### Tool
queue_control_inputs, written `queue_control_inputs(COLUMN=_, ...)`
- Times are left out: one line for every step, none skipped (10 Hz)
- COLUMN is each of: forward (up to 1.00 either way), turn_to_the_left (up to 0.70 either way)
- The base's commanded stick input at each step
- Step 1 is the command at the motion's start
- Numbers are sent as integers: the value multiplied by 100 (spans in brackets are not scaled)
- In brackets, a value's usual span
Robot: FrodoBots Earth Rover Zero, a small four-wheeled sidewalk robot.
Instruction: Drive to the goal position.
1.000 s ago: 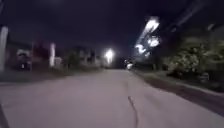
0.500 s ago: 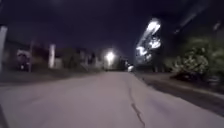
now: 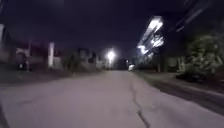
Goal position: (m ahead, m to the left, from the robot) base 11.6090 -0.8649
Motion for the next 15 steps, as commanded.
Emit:
queue_control_inputs(forward=70, turn_to_the_left=0)
queue_control_inputs(forward=70, turn_to_the_left=0)
queue_control_inputs(forward=70, turn_to_the_left=0)
queue_control_inputs(forward=70, turn_to_the_left=0)
queue_control_inputs(forward=70, turn_to_the_left=-32)
queue_control_inputs(forward=70, turn_to_the_left=-35)
queue_control_inputs(forward=70, turn_to_the_left=-35)
queue_control_inputs(forward=70, turn_to_the_left=-35)
queue_control_inputs(forward=70, turn_to_the_left=-35)
queue_control_inputs(forward=70, turn_to_the_left=-35)
queue_control_inputs(forward=70, turn_to_the_left=-35)
queue_control_inputs(forward=70, turn_to_the_left=-35)
queue_control_inputs(forward=70, turn_to_the_left=-35)
queue_control_inputs(forward=70, turn_to_the_left=-35)
queue_control_inputs(forward=70, turn_to_the_left=-35)
